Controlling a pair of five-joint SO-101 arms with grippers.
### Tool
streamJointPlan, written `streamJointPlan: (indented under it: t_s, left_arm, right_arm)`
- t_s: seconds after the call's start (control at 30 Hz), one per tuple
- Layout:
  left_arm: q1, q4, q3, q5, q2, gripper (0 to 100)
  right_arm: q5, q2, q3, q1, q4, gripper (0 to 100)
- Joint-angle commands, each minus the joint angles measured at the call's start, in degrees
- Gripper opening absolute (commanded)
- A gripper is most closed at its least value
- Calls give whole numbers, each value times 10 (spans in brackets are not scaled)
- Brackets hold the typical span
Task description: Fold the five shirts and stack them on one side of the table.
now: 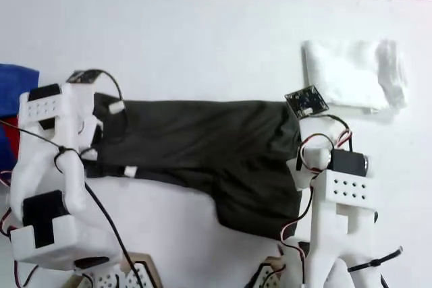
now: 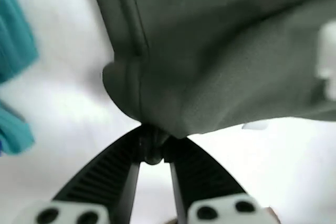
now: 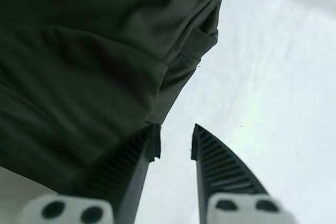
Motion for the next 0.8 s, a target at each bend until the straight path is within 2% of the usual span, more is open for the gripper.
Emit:
streamJointPlan:
  t_s: [0.0,0.27,0.53,0.6,0.77]
  left_arm:
    - [-2,-41,-7,-41,-3,28]
    - [-4,-125,104,-69,-3,31]
    - [-4,-121,120,-83,-8,211]
    - [-4,-104,110,-83,-8,218]
    - [-4,12,4,-83,-8,218]
  right_arm:
    - [1,-22,-5,6,-1,104]
    - [1,-22,-8,6,-1,104]
    - [1,-16,-90,-18,3,105]
    - [1,-16,-91,-39,3,105]
    - [0,-16,-91,-83,-1,105]
